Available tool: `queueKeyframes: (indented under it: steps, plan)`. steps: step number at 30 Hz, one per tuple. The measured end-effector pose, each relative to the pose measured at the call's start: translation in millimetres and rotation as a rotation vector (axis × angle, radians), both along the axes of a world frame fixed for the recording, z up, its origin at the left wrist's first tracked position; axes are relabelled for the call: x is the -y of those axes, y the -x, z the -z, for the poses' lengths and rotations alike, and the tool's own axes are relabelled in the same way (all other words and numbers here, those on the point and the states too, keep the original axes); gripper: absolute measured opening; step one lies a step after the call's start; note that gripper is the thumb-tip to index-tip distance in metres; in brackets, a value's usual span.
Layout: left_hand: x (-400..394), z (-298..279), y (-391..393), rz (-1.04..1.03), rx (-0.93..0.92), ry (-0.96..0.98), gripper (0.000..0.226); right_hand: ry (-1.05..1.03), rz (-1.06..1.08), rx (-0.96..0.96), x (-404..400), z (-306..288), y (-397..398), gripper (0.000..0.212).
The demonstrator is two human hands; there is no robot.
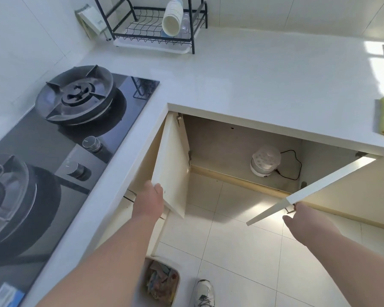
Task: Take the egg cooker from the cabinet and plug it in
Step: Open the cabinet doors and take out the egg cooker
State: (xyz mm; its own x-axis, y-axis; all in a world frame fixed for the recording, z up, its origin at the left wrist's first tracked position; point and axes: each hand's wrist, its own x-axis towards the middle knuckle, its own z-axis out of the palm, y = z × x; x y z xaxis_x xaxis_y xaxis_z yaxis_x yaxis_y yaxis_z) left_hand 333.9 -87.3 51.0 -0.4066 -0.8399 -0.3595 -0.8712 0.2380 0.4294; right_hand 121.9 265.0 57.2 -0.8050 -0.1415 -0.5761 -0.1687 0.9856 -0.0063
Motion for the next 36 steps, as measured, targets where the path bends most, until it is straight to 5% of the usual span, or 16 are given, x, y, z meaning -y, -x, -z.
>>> queueKeyframes:
  steps: [4,9,13,23,36]
  plan:
    - [-1.4,-2.4,1.1,-0.035,-0.017,-0.014,0.033,-0.04,-0.035,-0.053,-10.1,2.3,0.1,0.024]
    - [-26.8,6.1,6.7,-0.175,-0.127,-0.027,0.074,-0.076,-0.088,-0.055,-29.8,-1.1,1.2,0.038]
    - [-74.1,5.0,18.7,-0.282,-0.005,0.073,0.104,-0.062,-0.099,-0.023,-41.9,-1.7,-2.8,0.036]
    - [-210.9,3.6,77.7,0.174,0.107,-0.161,0.085,-0.067,0.033,0.035,-140.0,-4.6,-8.9,0.03]
    - [-266.7,5.1,111.5,0.33,0.103,-0.188,0.074,0.084,0.265,0.116,-273.7,-15.2,23.9,0.033]
